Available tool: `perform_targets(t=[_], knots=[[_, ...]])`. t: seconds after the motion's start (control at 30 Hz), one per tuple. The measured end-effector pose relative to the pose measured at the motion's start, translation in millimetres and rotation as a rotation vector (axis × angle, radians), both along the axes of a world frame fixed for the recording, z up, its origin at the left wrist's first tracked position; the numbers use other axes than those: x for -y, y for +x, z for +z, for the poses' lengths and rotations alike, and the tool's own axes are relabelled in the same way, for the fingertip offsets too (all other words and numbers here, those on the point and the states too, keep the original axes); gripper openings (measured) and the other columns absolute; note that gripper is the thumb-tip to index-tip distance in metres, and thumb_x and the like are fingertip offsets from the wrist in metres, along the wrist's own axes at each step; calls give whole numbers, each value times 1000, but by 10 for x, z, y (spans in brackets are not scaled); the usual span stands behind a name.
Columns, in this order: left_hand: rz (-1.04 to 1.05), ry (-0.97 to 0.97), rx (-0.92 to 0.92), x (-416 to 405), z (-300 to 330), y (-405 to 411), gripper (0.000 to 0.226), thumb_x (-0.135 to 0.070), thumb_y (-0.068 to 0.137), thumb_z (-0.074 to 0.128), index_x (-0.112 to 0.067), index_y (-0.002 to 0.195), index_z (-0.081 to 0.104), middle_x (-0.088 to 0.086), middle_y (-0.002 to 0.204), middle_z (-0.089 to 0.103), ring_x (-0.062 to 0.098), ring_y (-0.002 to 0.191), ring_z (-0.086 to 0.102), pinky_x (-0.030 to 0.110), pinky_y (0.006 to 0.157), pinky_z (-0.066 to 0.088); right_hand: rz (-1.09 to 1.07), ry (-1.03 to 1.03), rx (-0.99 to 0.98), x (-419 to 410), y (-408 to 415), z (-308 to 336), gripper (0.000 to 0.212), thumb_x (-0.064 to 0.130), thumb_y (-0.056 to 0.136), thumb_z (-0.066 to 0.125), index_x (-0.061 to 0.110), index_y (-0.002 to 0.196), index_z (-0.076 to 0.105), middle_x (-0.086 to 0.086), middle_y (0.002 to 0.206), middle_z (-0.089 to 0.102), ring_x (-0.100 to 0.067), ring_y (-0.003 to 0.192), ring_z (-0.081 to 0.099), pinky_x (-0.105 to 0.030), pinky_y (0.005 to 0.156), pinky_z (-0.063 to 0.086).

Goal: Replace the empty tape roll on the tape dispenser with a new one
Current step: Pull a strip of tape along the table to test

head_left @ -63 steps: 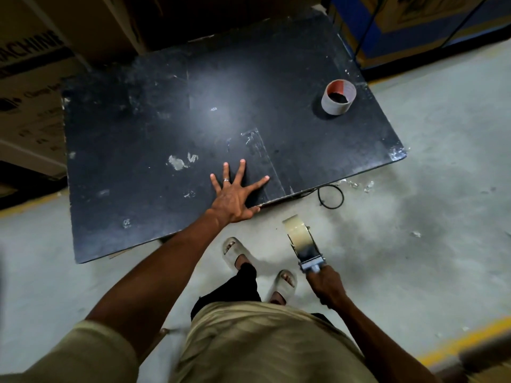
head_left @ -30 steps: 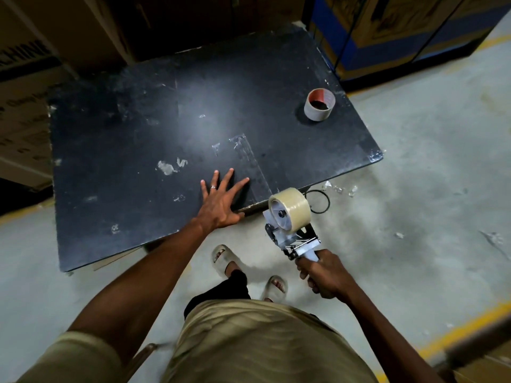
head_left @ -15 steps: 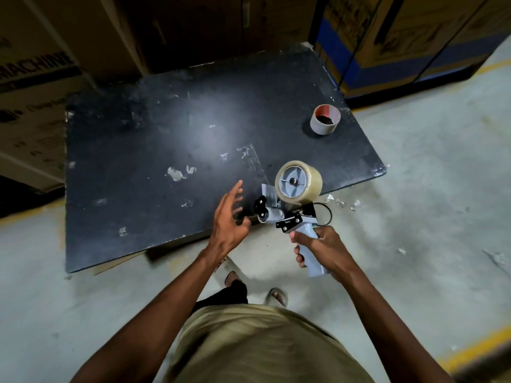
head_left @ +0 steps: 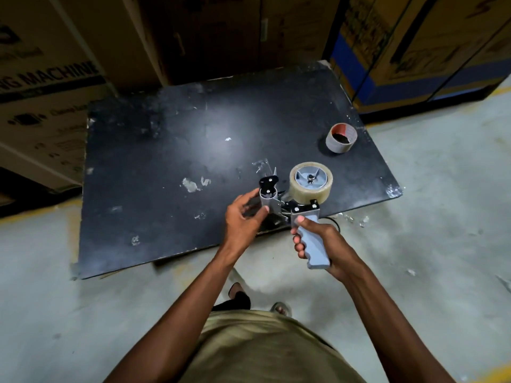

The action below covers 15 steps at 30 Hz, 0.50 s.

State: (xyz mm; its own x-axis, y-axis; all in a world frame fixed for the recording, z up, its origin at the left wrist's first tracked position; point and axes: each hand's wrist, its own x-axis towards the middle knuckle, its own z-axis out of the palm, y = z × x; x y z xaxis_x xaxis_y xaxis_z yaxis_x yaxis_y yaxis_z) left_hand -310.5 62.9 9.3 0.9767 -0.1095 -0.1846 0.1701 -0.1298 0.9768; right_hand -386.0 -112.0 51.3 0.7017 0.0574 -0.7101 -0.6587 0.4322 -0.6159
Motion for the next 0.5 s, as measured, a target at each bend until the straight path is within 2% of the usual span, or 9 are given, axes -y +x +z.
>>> perform_targets(t=[0.17, 0.33, 0.5], knots=[[20, 98, 71, -86, 16, 220, 45, -10, 81, 78, -20, 123, 68, -2, 108, 73, 9, 98, 69, 15, 80, 54, -3, 51, 4, -17, 201, 28, 30, 31, 90, 66, 2, 93, 61, -6, 71, 57, -14, 54, 54, -22, 46, 48], [38, 94, 92, -177, 110, 407, 55, -6, 80, 78, -22, 130, 62, -3, 120, 68, 9, 106, 65, 18, 78, 58, -34, 129, -17, -52, 419, 80, 28, 32, 87, 66, 4, 91, 62, -4, 70, 56, -10, 51, 53, -19, 45, 48], [61, 71, 113, -283, 193, 584, 59, 0, 80, 75, -21, 133, 59, -1, 121, 66, 5, 101, 66, 22, 76, 59, -81, 135, -23, -131, 665, 163, 29, 32, 88, 65, 3, 90, 62, -4, 68, 58, -10, 49, 54, -19, 44, 49]])
